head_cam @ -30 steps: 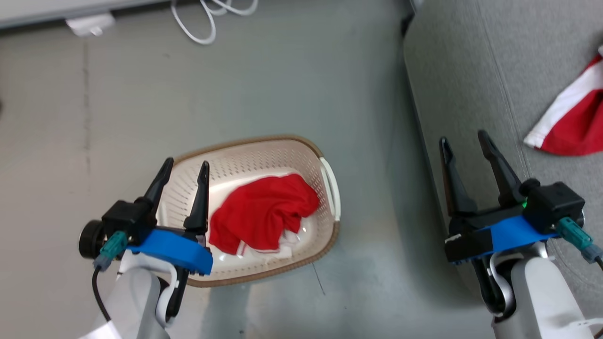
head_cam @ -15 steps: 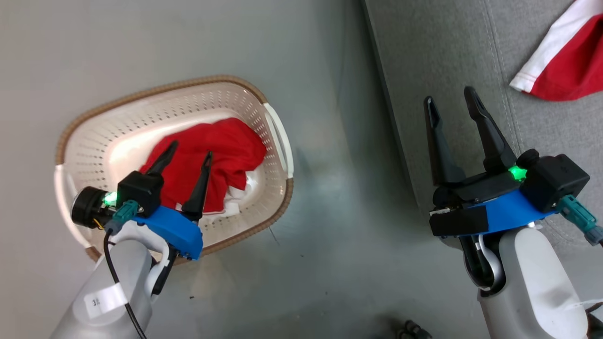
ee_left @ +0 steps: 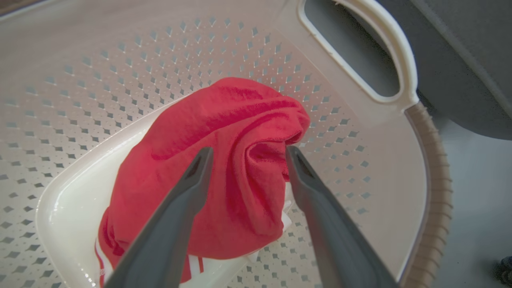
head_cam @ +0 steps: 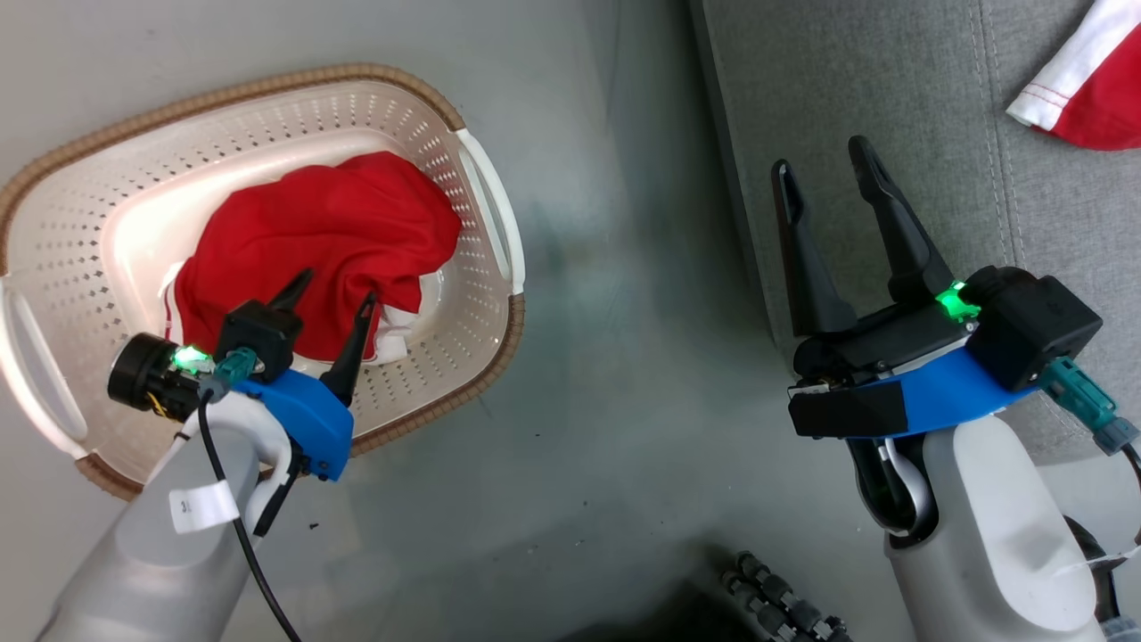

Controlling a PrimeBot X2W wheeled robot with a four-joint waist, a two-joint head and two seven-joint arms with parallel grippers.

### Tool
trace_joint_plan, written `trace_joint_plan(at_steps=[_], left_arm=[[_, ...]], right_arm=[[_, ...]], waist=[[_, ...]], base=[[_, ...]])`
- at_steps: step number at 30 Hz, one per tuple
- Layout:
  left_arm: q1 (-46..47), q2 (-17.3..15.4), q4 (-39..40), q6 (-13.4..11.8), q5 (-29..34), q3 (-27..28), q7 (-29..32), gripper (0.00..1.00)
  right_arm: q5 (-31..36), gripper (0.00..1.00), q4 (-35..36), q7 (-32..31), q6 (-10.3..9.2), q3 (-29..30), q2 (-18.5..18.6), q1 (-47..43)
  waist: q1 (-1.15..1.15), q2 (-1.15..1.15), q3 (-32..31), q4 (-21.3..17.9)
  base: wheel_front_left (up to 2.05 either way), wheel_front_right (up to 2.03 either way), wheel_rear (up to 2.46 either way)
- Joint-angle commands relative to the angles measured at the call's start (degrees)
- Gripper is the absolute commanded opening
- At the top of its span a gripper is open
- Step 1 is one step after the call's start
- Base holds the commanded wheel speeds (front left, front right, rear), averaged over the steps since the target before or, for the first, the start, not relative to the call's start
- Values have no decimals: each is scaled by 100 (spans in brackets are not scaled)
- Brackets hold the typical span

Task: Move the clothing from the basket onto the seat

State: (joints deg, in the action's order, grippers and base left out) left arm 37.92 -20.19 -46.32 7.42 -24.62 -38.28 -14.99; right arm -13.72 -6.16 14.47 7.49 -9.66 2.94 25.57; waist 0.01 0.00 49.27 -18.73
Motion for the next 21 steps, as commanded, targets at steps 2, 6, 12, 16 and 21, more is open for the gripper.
trace_joint_plan(at_steps=[2, 6, 12, 16, 21], left_arm=[[216, -55, -161, 8, -57, -101, -9, 100], [480, -86, -486, 8, -126, -199, 14, 100], [820, -94, -854, -2, -156, -190, 35, 100], [981, -53, -1042, 2, -186, -260, 57, 100], [1139, 34, -1282, 4, -190, -348, 72, 100]], right_arm=[[-65, 100, 25, 49, 1, -53, -9, 105], [-133, 100, 89, 60, 1, -166, -10, 169], [-262, 100, 188, 72, 1, -261, -9, 185], [-374, 100, 242, 76, 1, -287, -9, 206], [-428, 100, 302, 76, 1, -249, -9, 114]], waist=[[-1, 0, 115, -52], [-1, 0, 276, -132], [-1, 0, 525, -252], [-1, 0, 632, -329], [-1, 0, 679, -325]], base=[[0, 0, 0], [0, 0, 0], [0, 0, 0], [0, 0, 0], [0, 0, 0]])
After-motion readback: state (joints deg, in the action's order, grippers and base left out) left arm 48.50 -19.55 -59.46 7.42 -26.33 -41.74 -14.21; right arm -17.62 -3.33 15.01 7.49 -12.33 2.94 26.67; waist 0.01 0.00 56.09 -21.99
